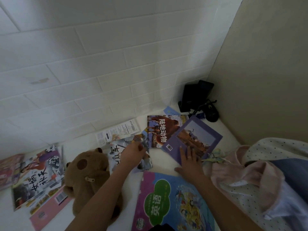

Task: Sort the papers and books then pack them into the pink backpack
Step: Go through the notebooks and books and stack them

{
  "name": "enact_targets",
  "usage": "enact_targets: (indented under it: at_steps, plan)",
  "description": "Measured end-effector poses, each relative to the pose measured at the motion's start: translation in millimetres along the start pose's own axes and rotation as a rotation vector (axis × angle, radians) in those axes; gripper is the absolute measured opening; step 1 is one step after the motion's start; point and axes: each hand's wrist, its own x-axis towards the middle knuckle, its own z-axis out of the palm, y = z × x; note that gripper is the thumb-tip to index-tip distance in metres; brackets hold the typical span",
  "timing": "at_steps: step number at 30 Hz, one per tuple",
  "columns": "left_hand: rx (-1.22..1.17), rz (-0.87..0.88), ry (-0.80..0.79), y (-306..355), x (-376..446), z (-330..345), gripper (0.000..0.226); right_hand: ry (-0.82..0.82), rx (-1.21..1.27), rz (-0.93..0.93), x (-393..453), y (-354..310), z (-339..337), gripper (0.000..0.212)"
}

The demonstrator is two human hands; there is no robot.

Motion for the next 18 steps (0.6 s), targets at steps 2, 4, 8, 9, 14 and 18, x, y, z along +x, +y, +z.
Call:
enact_targets:
  at_steps: [2, 4, 8, 9, 14, 18]
  plan:
    - [-0.053, -0.042, -0.033, 1.3, 7.1, 3.0, 0.018, 0.028, -0.063, 0.008, 2.7, 1.3, 3.5, 0.076]
    - [-0.107, -0.072, -0.04, 2.7, 12.9, 8.0, 0.021, 0.047, -0.117, 0.003, 3.8, 0.4, 5.4, 0.07]
    - [-0.258, -0.147, -0.005, 8.8, 23.7, 18.2, 0.012, 0.104, -0.194, -0.098, 1.6, -6.5, 5.5, 0.067]
    - [-0.263, -0.17, -0.009, 9.0, 26.1, 19.1, 0.017, 0.118, -0.21, -0.126, 0.8, -8.7, 5.1, 0.071]
    - [-0.292, -0.249, -0.052, 2.0, 39.6, 18.0, 0.029, 0.185, -0.123, 0.145, -0.9, -7.9, 5.9, 0.076]
    - [-0.461, -0.342, -0.136, 10.6, 47.4, 16.6, 0.007, 0.062, -0.107, 0.314, 5.3, 9.0, 1.4, 0.07]
